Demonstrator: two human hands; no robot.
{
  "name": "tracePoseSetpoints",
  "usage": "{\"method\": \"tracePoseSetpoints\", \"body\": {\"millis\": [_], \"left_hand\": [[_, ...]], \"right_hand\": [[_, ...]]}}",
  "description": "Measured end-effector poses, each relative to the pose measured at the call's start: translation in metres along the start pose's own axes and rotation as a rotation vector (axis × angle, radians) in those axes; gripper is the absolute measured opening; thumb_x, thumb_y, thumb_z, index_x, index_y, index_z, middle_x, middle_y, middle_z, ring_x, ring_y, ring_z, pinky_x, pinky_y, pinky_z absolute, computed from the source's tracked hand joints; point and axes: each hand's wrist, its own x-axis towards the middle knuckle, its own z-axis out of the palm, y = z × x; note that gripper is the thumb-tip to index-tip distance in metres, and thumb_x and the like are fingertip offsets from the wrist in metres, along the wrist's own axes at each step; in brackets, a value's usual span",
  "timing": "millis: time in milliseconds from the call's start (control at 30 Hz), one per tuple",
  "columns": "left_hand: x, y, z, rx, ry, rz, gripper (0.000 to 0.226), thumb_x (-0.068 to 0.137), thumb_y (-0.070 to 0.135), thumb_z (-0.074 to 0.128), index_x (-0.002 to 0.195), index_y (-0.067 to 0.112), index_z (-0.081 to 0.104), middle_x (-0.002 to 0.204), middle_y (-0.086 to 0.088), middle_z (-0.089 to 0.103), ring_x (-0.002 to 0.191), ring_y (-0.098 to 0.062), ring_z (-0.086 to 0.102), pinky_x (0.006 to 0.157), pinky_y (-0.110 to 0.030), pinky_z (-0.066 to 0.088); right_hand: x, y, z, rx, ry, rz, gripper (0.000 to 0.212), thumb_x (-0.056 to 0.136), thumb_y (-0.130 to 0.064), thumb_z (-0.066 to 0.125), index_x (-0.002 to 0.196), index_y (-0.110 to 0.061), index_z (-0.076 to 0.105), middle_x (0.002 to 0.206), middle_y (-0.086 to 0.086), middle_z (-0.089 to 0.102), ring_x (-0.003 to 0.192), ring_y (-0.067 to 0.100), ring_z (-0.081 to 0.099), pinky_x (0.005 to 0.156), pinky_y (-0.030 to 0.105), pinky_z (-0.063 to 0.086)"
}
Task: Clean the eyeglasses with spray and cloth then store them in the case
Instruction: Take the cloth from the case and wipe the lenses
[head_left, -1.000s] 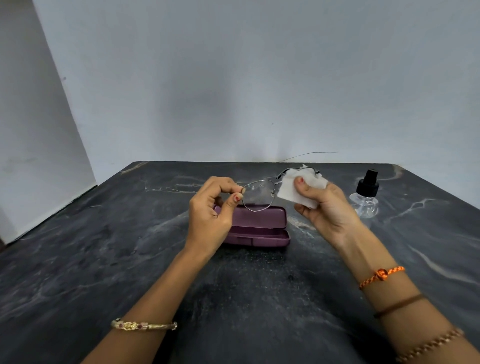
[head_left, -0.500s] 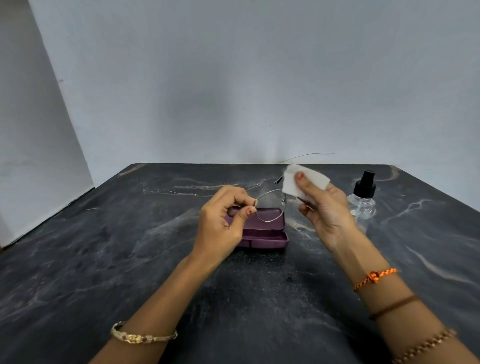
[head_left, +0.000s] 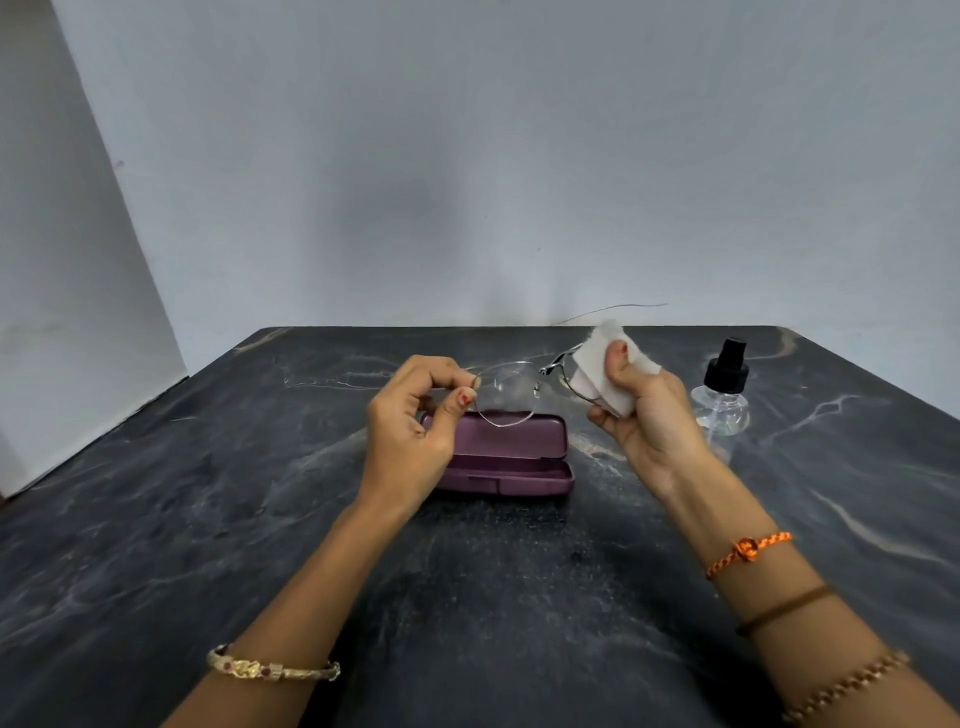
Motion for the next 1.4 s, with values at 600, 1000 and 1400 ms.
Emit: {"method": "tracePoseSetpoints", "body": {"millis": [600, 1000, 1400], "left_hand": [[0.004, 0.004, -0.001, -0.04, 0.068, -0.004, 0.02, 0.077, 0.008, 0.057, 0.078, 0.028, 0.06, 0.081, 0.007, 0.057, 0.076, -0.002, 0.055, 0.067, -0.022, 0.049], [0.0, 0.007, 0.003, -0.017, 0.016, 0.009, 0.018, 0.075, 0.004, 0.055, 0.077, 0.022, 0.059, 0.083, 0.009, 0.057, 0.079, 0.0, 0.054, 0.064, -0.019, 0.043], [0.002, 0.01, 0.0, -0.002, -0.032, 0.011, 0.018, 0.075, 0.004, 0.055, 0.078, 0.021, 0.059, 0.083, 0.01, 0.057, 0.079, -0.002, 0.055, 0.064, -0.021, 0.045]], "right_hand": [[-0.007, -0.003, 0.008, 0.104, -0.037, -0.047, 0.003, 0.082, -0.017, 0.06, 0.082, -0.017, 0.063, 0.063, -0.009, 0.072, 0.061, 0.004, 0.067, 0.049, 0.015, 0.05], [-0.011, -0.005, 0.01, 0.178, -0.19, -0.06, 0.014, 0.065, -0.011, 0.062, 0.069, -0.018, 0.073, 0.069, -0.011, 0.072, 0.069, 0.003, 0.068, 0.057, 0.017, 0.054], [-0.01, -0.009, 0.01, 0.2, 0.008, 0.022, 0.019, 0.062, -0.021, 0.069, 0.079, -0.015, 0.063, 0.062, -0.004, 0.071, 0.055, 0.006, 0.064, 0.042, 0.014, 0.046]]}}
